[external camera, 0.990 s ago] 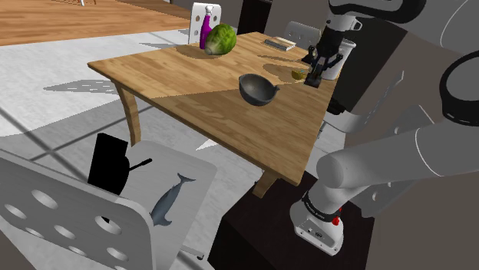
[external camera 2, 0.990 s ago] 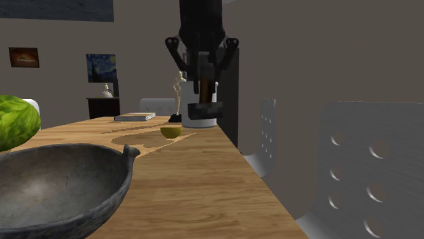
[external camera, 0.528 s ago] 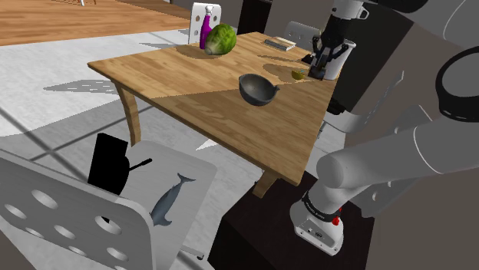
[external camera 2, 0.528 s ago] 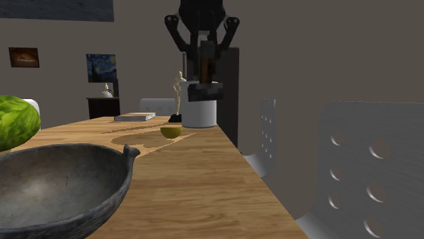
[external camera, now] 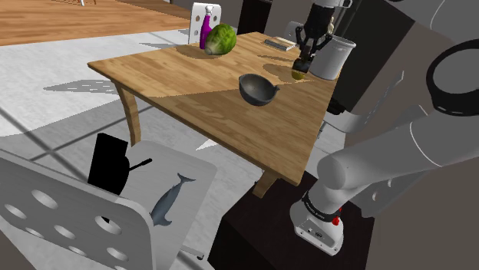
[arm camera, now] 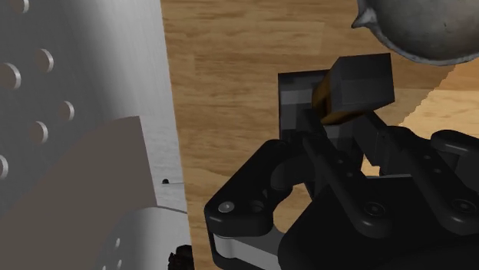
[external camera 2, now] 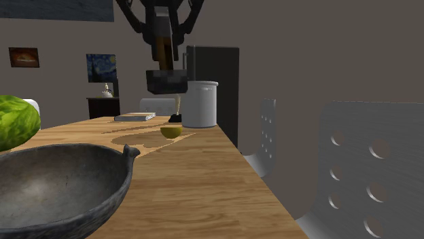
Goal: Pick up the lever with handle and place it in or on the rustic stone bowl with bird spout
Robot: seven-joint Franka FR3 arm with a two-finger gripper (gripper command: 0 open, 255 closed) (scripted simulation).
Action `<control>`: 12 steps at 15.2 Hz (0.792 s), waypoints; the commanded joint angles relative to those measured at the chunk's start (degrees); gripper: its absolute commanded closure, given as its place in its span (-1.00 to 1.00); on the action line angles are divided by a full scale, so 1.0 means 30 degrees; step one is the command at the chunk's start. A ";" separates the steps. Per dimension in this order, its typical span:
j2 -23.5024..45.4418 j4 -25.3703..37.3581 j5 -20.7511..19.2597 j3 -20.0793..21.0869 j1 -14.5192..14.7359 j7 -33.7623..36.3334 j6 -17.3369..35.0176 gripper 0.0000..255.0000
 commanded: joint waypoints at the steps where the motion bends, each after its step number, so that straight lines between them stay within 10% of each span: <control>1: 0.0307 0.0269 0.0260 0.0690 0.0289 0.0980 -0.0042 1.00; 12: 0.3756 0.3962 0.0807 0.3699 0.1621 0.5317 -0.0624 1.00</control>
